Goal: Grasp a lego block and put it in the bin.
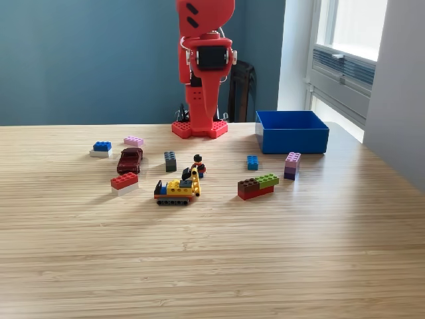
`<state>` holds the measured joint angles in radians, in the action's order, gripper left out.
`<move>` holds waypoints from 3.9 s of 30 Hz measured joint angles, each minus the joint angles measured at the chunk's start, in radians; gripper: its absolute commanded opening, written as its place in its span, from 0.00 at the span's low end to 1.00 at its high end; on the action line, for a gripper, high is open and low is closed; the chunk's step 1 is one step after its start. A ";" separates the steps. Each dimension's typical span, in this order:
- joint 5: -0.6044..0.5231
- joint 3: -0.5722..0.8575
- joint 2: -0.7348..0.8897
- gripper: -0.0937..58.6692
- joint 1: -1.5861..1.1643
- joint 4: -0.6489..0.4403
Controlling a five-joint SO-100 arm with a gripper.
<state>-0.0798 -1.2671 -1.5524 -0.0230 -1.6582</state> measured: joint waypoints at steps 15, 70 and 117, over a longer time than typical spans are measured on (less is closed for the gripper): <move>0.087 -0.066 0.000 0.00 0.357 0.075; 0.348 -0.574 -0.259 0.00 0.877 0.236; 0.908 -1.391 -0.887 0.36 1.157 0.594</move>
<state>0.8283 -2.6584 -2.4390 1.1336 -1.0646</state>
